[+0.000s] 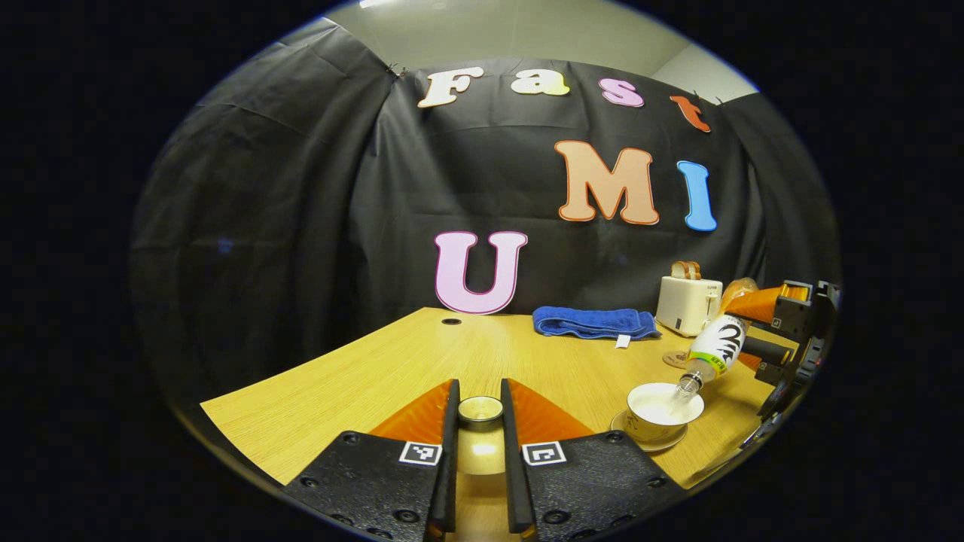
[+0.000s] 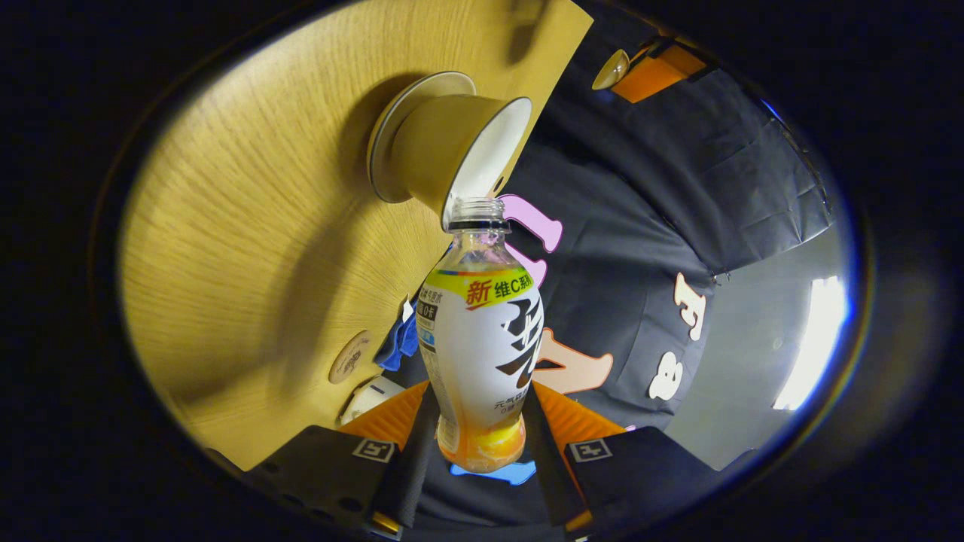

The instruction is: Open the teacup lid with one hand, grasp the water bottle and pour water into the teacup with the other hand; after pouring, place the water bottle on the coaster and then close the teacup lid.

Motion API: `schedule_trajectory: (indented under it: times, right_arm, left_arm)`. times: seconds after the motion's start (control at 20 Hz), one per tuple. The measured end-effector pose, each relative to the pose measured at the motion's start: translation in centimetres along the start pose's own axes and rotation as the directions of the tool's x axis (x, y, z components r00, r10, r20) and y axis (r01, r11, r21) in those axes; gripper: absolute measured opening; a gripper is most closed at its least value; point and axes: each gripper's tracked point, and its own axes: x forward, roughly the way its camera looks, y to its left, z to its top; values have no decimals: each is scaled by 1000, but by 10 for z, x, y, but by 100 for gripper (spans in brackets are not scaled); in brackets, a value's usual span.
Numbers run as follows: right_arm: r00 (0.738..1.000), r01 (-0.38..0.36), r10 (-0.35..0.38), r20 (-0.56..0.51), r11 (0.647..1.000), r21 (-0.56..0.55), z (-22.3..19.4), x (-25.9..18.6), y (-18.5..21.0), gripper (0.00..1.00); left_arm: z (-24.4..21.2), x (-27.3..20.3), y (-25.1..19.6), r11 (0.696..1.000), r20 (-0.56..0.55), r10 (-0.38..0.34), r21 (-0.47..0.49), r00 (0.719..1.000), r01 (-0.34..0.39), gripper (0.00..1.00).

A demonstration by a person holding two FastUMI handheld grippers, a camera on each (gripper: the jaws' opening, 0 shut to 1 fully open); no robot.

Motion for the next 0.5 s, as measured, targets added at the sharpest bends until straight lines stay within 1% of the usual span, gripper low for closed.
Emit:
schedule_trajectory:
  times: [0.5]
  right_arm:
    - [1000,-1,2,29,999,-32,0,5,-4,68]
  left_arm:
    - [2,-3,1,1000,6,3,6,1000,-3,24]
